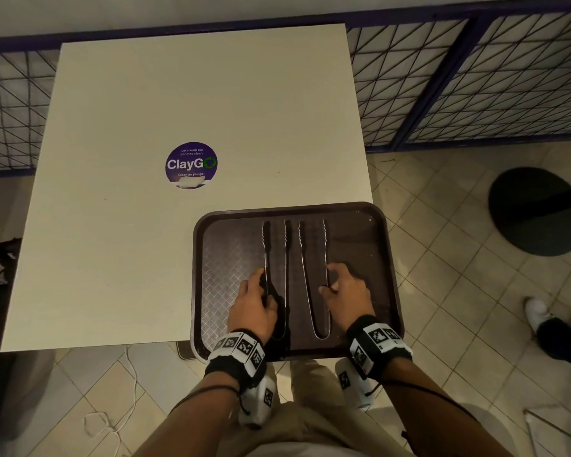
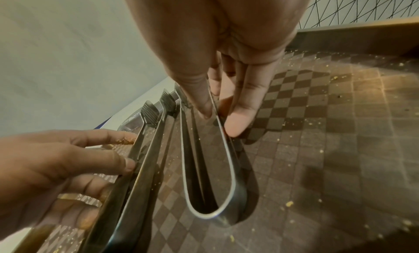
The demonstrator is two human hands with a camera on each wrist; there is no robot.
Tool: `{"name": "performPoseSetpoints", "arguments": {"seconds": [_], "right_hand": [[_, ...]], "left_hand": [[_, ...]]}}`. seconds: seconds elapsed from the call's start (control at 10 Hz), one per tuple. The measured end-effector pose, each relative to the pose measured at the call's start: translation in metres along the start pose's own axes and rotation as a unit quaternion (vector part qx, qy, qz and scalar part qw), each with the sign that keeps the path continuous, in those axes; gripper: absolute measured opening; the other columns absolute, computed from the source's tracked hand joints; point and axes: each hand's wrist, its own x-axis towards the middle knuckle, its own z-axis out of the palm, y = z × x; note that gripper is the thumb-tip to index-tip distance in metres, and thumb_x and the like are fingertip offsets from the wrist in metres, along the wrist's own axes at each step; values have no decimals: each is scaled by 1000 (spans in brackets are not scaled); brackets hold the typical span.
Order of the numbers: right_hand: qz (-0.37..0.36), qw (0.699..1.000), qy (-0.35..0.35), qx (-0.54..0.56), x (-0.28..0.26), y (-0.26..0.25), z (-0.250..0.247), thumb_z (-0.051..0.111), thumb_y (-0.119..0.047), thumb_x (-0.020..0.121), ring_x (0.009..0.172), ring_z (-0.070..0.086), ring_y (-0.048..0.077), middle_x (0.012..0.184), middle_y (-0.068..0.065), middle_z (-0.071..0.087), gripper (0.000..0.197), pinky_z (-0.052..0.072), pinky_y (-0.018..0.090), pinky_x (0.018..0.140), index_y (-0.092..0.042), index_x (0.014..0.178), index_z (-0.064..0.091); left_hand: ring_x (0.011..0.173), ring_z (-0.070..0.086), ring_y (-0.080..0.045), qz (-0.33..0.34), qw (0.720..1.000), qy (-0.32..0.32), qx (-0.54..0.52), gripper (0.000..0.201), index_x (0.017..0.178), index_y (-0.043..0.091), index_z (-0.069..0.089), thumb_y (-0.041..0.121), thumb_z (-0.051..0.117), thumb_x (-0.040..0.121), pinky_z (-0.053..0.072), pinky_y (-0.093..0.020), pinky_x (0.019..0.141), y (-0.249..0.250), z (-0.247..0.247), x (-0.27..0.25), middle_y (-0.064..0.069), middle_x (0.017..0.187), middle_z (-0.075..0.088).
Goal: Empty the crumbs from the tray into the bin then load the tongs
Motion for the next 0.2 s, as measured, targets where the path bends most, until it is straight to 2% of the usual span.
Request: {"name": "performPoseSetpoints", "arguments": {"seconds": [0.1,0.2], "right_hand": [[9,1000,-4,10,-5,-4,-6,66,-25,88,88,63,18,92,0,65,46,52,39,85,-25,130,46],[25,999,2,27,-8,2,-12,65,-31,88,93,64,18,98,0,66,49,52,39,86,-27,132,43]], "left_hand": [[93,57,-15,3,1000,5,-13,62,146,29,34,20,61,91,44,-27,77,2,-7,-4,0,117,55],[101,58,-15,-11,998,30,-45,59,145,28,36,21,61,92,44,-26,82,-6,-22,-7,1,118,55]]}}
